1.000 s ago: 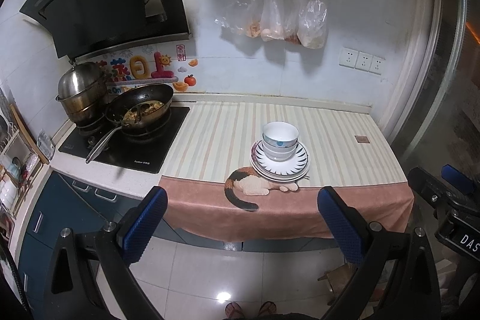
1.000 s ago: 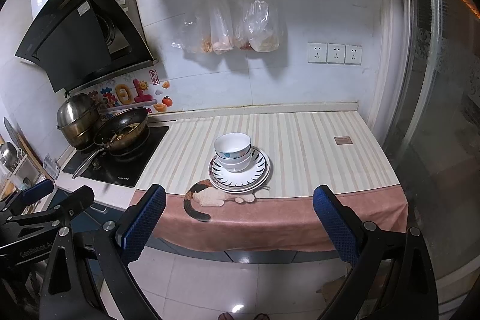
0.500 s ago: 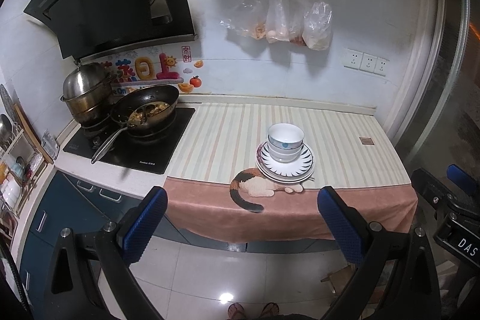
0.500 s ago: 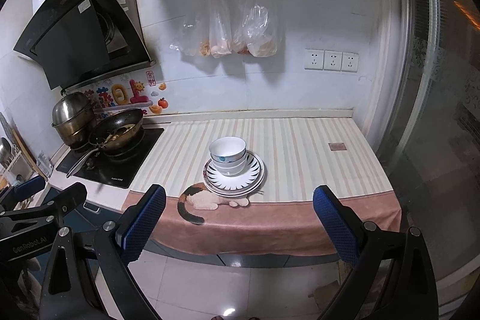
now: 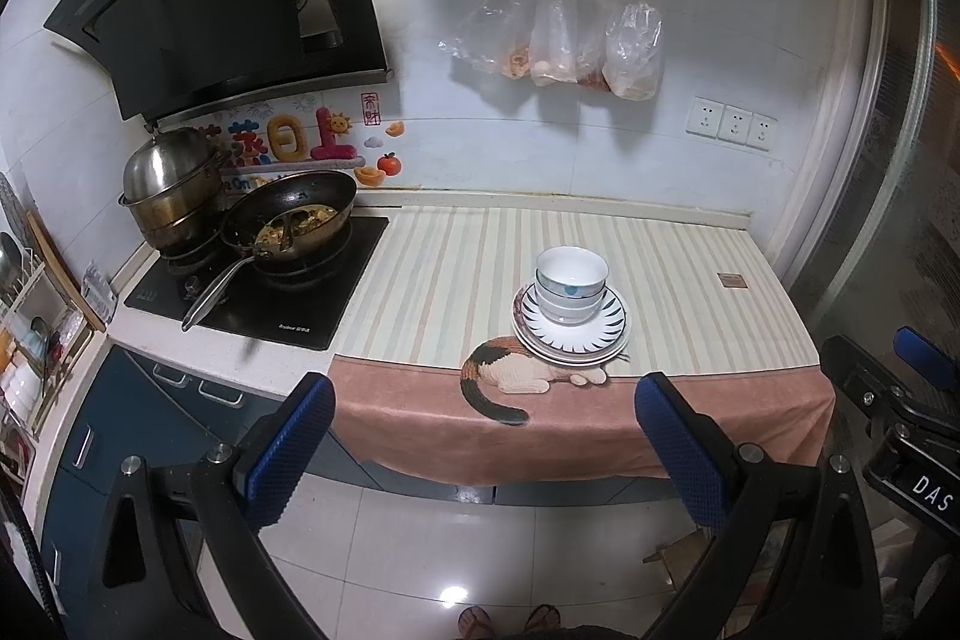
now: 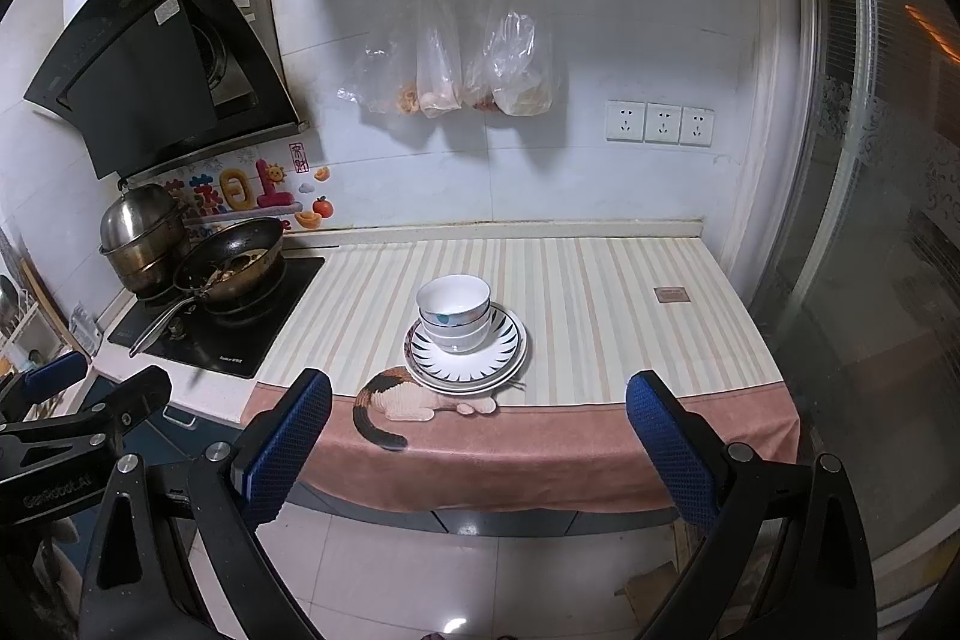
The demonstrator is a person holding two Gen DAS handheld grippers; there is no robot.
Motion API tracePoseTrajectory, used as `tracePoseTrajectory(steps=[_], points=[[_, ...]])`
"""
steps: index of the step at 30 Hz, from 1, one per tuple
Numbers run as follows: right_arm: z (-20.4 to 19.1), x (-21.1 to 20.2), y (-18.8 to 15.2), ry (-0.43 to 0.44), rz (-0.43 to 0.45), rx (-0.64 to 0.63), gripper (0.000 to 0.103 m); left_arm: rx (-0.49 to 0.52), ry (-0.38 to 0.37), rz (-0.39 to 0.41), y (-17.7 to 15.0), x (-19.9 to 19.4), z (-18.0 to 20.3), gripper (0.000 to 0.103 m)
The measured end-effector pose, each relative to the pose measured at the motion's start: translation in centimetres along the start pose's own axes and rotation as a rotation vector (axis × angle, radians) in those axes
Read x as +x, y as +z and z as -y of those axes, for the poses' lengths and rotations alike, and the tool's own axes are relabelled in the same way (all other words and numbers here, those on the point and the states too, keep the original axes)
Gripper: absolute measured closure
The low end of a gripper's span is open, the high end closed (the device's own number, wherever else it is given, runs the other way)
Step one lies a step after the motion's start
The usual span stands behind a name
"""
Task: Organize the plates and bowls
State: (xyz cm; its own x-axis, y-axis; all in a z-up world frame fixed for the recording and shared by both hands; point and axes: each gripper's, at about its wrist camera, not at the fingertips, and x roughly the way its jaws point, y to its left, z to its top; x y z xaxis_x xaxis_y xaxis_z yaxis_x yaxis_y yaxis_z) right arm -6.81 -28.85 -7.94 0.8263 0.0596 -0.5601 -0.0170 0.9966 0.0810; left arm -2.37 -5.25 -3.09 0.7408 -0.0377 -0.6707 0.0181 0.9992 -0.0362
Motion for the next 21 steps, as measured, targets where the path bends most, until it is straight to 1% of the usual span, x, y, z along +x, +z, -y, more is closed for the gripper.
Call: tracePoseTrajectory(steps=[11, 21], points=[[0.3, 0.8, 0.3, -0.006, -0.011, -0.003, 0.002, 0.007, -0.004, -0.004, 0.0, 0.1, -0.2, 0.0], [-0.2, 1.7, 0.2, -0.035, -0.011, -0.028, 0.002, 0.008, -0.008, -0.014, 0.1, 0.4, -0.1, 0.0]])
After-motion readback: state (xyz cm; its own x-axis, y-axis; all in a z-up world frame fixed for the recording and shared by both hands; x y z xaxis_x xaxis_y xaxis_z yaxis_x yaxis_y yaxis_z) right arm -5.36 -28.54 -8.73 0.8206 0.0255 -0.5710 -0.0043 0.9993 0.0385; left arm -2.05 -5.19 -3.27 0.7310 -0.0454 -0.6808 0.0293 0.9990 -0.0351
